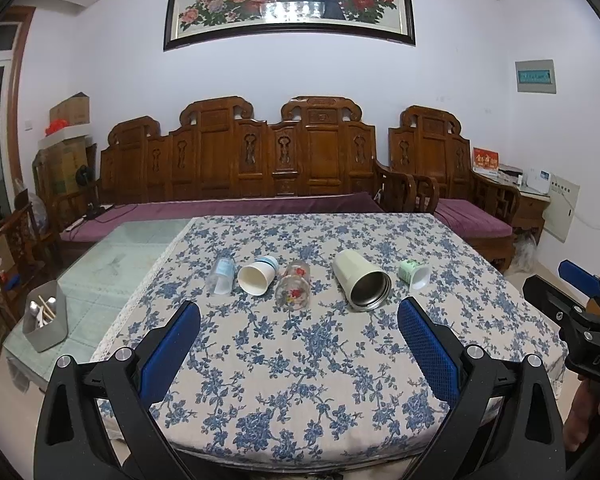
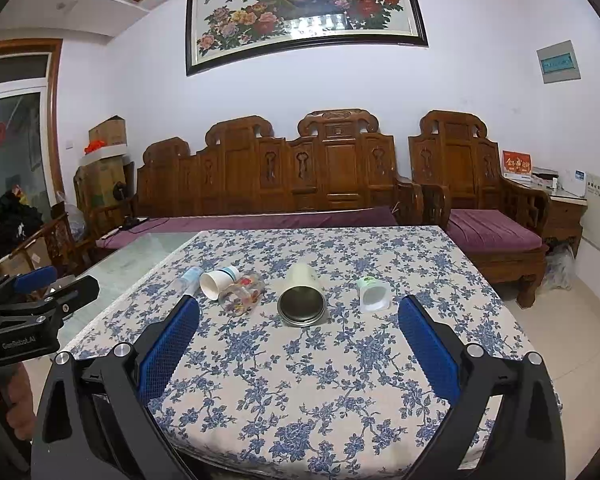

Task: Flip cup upside down

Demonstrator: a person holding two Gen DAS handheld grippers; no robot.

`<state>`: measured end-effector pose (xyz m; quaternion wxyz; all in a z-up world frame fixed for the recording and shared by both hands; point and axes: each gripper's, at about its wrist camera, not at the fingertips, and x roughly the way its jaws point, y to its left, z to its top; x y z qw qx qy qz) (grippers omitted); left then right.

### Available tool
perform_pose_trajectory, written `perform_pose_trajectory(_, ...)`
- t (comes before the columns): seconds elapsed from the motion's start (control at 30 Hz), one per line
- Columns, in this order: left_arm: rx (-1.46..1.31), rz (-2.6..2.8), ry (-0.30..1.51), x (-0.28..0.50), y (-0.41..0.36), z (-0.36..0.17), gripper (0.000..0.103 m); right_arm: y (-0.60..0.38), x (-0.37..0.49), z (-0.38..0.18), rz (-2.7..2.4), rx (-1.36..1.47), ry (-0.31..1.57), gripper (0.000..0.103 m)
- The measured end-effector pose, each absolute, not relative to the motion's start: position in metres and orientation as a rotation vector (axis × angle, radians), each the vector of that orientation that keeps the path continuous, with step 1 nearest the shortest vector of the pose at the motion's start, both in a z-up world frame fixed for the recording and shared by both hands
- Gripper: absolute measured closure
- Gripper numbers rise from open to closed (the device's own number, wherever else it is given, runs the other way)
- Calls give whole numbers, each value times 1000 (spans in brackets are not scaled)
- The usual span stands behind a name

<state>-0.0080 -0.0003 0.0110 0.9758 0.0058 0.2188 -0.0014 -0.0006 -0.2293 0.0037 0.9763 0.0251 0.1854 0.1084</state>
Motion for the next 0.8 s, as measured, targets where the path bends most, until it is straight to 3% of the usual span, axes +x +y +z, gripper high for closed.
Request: perform_pose_trajectory(0.8,8,-1,449,-6,3,4,8,-231,-1,4,216,54,371,3)
